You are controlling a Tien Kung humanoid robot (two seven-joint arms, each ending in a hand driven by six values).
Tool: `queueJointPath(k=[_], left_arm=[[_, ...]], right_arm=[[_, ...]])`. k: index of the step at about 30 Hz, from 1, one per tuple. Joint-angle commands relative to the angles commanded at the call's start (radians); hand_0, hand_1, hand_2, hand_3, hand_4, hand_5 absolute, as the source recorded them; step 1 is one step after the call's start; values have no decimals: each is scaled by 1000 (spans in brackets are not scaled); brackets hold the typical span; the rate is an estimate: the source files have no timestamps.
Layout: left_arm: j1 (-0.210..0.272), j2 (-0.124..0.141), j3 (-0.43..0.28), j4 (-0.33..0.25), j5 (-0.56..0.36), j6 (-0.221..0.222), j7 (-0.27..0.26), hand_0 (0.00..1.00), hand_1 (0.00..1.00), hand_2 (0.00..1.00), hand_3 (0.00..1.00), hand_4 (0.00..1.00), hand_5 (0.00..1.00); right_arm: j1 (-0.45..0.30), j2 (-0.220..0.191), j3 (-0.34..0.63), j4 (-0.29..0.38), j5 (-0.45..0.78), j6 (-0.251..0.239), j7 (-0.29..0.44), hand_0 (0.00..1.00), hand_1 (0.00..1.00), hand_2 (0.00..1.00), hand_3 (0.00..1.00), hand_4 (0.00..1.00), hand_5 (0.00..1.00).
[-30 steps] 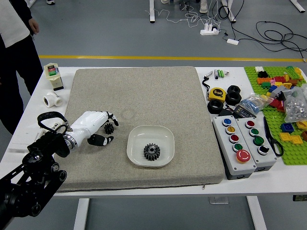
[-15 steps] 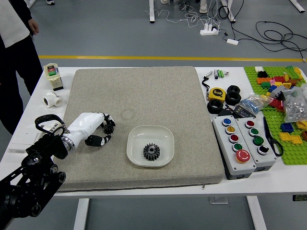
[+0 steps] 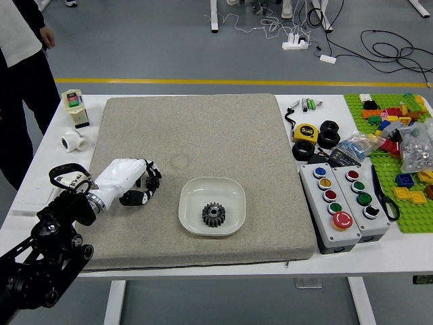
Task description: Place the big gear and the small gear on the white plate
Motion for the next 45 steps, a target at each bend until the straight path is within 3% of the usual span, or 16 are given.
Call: queueJointPath(k=[10,15,25,29,33,34,39,40,45], left_arm=[[5,5,-1,-28,0,34,-2,246,317,410,532,513,2],[9,8,2,-69,0,42,1,246,316,409,534,512,2],[9,19,91,-258,0,55,5,248,315,412,539,511,2],[-5,19,143,-302,0,77,5,254,318,414,541,506,2],[-22,6,188,-305,0,108,1,254,318,414,541,506,2],[-29,2,205,-298,0,124,0,281,351,441,549,446,2],[-49,-12,234,-266,0,126,7,281,351,441,549,446,2],[-54,-16,236,-252,0,126,7,333,468,571,621,585,28],[-62,-25,233,-220,0,123,10,333,468,571,621,585,28]], right_arm=[[-1,0,1,0,1,0,0,604,611,702,552,757,656],[-2,0,1,0,-1,0,1,604,611,702,552,757,656],[-9,0,-2,0,1,-1,1,604,611,702,552,757,656],[-10,0,-4,0,2,-1,1,604,611,702,552,757,656],[-11,1,-6,0,4,-1,1,604,611,702,552,757,656],[-10,1,-6,0,4,-2,1,604,611,702,552,757,656],[-9,0,-6,0,2,-1,1,604,611,702,552,757,656],[-8,0,-6,0,2,0,2,604,611,701,552,757,656],[-4,-2,-6,0,4,0,3,604,611,701,552,757,656]])
